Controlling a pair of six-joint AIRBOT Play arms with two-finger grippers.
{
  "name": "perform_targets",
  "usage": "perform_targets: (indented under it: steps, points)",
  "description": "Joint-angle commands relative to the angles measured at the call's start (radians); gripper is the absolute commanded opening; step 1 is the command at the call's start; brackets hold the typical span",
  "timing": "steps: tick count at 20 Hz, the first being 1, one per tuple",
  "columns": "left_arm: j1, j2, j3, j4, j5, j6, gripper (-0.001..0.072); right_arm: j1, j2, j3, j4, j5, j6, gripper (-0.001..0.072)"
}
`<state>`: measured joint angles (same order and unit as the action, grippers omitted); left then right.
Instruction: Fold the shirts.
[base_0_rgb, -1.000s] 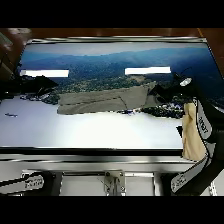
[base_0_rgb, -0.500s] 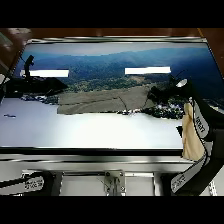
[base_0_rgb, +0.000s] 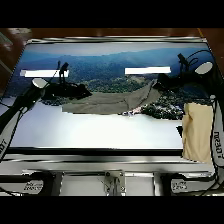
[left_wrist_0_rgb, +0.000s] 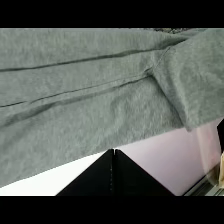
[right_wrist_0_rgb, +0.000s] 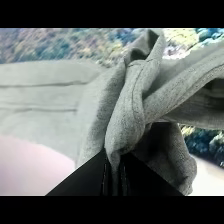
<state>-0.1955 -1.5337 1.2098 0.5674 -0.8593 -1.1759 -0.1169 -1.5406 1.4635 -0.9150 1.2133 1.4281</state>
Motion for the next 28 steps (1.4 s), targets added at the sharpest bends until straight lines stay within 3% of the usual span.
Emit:
perform_targets:
  steps: [1,5,11,15,20,28]
  points:
    - [-0.169,-0.096,-0.002,-0.203,0.232,-0.014,0.0041,0.0,0.133,0.001,-0.01,0.138,0.032,0.0067]
    - [-0.306,-0.166,-0.002,-0.451,0.333,0.1,0.0041,0.0,0.241,0.001,-0.011,0.2,0.085,0.0066]
    - [-0.514,-0.262,-0.002,-0.768,0.331,0.109,0.0041,0.0,0.332,0.001,-0.012,0.235,0.132,0.0067]
    - [-0.546,-0.283,-0.002,-0.835,0.279,0.109,0.004,0.0,0.341,0.001,-0.011,0.286,0.14,0.0067]
    - [-0.342,-0.192,-0.003,-0.803,0.205,0.197,0.0037,0.079,0.34,0.001,-0.077,0.215,0.142,0.0066]
    - [0.234,0.23,-0.003,-0.482,0.211,0.207,0.0038,0.532,0.163,0.001,-0.109,-0.263,0.142,0.0067]
